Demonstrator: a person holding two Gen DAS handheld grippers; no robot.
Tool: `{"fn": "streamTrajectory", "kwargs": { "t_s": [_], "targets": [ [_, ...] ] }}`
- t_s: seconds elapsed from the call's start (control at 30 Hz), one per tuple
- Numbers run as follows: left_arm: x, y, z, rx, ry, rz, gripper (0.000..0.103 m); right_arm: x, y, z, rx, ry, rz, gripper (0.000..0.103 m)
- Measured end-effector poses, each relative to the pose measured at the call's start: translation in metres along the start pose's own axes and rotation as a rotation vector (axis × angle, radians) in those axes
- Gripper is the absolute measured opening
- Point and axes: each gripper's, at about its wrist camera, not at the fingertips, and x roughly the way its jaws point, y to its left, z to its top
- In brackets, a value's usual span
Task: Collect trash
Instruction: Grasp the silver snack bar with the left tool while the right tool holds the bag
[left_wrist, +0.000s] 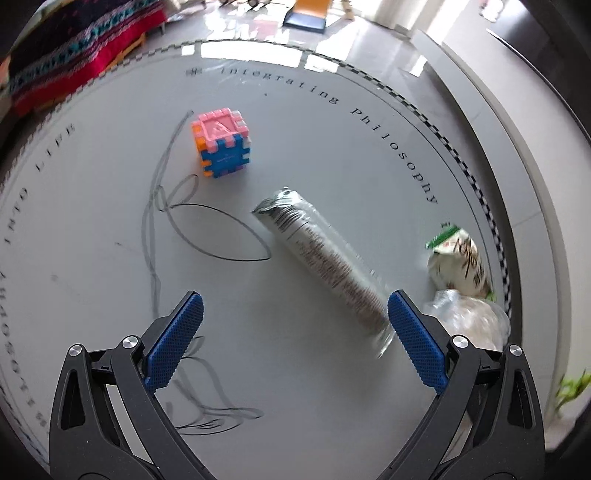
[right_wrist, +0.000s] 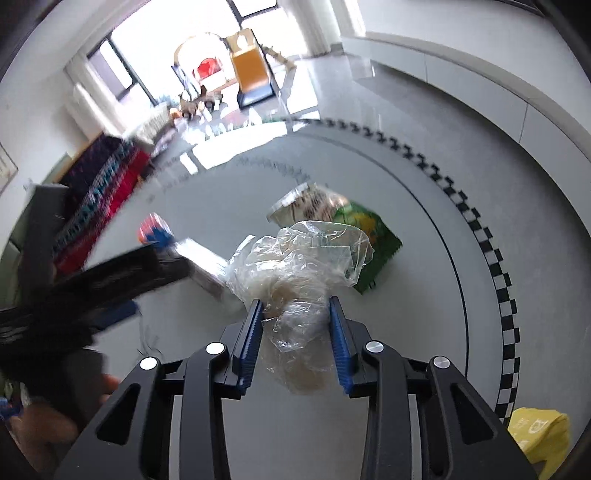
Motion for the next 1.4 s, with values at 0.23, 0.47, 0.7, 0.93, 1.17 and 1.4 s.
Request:
{"fn": "streamTrajectory", "kwargs": {
  "t_s": [0.23, 0.47, 0.7, 0.93, 1.17, 1.4],
  "targets": [
    [0.027, -0.011, 0.014, -0.028, 0.019, 0.041, 0.097, -0.014, 0.0, -0.006, 0.052, -0.054, 0.049, 0.04],
    [0.039, -0.013, 0.021, 0.05, 0.016, 0.006, 0.057, -0.011, -0.004, -0.011, 0.062, -0.043, 0.045, 0.04],
    [0.027, -0.001, 0.005, 0.118, 0.027, -0.071, 0.036, -0.013, 0.003, -0.014, 0.057, -0.035, 0.05, 0.04],
    [-0.009, 0.024, -0.031, 0.181, 0.003, -0.105, 0.034, -0.018, 0.016, -0.024, 0.061, -0.016, 0.071, 0.04],
    [-0.045, 0.058, -0.069, 0.181, -0.02, -0.138, 0.034, -0.041, 0.041, -0.05, 0.041, -0.015, 0.07, 0.04],
    [-0.099, 0.099, -0.115, 0.217, -0.11, -0.166, 0.033, -0.068, 0.073, -0.079, 0.01, -0.011, 0.085, 0.04]
  ]
}}
